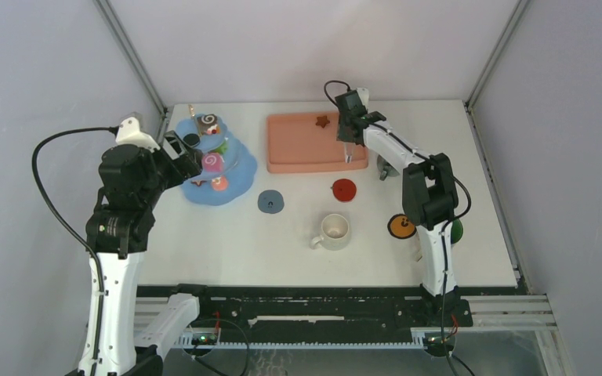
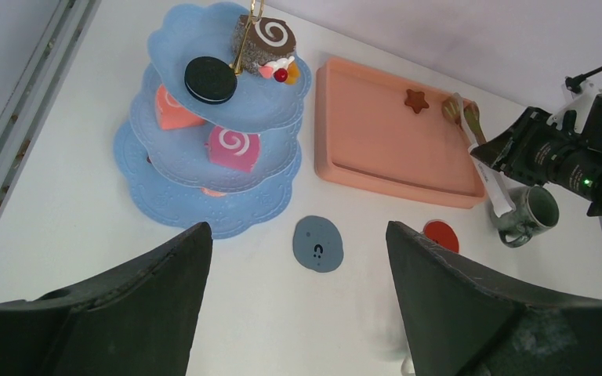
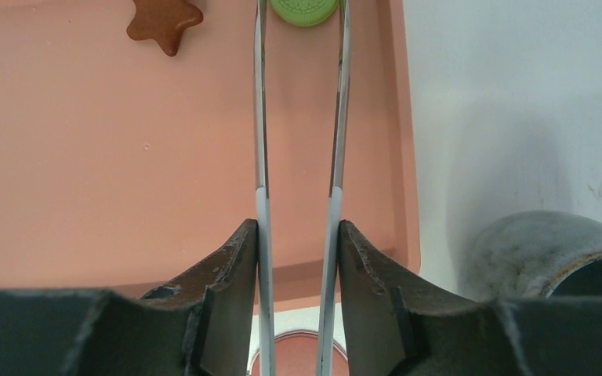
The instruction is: Serve the afternoon tea
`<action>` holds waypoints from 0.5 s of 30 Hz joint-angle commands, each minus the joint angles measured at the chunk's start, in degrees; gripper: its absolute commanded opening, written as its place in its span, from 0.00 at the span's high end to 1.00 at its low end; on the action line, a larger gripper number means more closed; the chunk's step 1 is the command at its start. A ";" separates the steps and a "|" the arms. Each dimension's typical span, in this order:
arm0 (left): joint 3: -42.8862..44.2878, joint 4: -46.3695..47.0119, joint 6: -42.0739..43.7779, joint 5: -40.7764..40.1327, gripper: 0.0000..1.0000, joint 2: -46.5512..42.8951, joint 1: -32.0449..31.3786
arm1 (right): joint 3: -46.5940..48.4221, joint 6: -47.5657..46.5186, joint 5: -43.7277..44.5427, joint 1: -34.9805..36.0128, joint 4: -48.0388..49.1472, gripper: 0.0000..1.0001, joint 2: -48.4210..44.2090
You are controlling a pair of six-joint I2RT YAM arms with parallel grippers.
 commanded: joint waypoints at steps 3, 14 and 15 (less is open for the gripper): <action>0.16 2.13 -0.13 -0.40 0.14 -1.37 0.57 | -3.70 -0.40 -2.96 -0.26 6.86 0.61 -7.01; -0.38 1.63 0.02 -0.26 0.14 -3.16 0.60 | -14.48 -0.08 -4.94 2.43 7.99 0.67 -17.55; -0.41 1.48 0.11 -0.37 0.14 -3.30 0.57 | -15.19 -0.25 -5.06 2.89 7.96 0.67 -18.28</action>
